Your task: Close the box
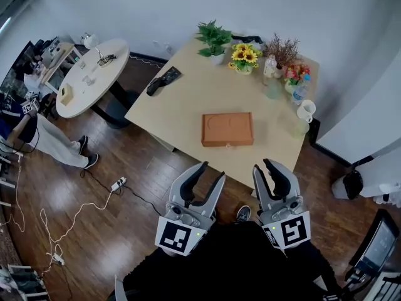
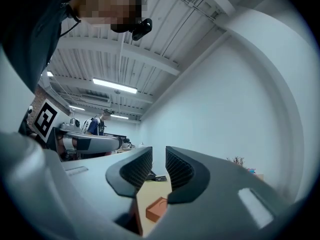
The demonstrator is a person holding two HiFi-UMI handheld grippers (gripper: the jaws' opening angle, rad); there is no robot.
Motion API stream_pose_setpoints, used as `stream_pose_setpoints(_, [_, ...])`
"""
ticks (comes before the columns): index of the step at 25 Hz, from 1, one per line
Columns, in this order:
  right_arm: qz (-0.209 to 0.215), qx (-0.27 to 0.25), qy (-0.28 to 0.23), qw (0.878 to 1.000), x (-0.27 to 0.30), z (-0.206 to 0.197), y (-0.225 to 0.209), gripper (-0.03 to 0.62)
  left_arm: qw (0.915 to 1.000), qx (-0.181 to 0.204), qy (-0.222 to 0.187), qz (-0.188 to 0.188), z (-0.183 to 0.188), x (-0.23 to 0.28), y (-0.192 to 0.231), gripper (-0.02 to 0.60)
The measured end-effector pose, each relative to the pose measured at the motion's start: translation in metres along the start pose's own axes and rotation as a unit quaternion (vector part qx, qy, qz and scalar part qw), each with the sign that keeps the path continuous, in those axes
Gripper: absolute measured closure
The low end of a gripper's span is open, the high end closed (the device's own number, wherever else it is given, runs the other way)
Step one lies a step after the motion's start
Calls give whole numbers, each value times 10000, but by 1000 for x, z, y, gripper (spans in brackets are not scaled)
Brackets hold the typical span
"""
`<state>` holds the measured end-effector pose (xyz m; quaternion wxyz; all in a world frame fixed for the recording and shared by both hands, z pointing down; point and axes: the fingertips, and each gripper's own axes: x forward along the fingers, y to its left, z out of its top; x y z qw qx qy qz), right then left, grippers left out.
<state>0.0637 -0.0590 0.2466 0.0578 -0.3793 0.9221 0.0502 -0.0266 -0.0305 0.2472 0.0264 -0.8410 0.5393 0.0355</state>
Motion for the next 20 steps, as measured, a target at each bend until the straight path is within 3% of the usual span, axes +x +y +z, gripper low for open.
stream_pose_setpoints(20, [-61,-144,103,9998,17,-3,15,516,10000,-46,-33,-62,-3,-4,19,442])
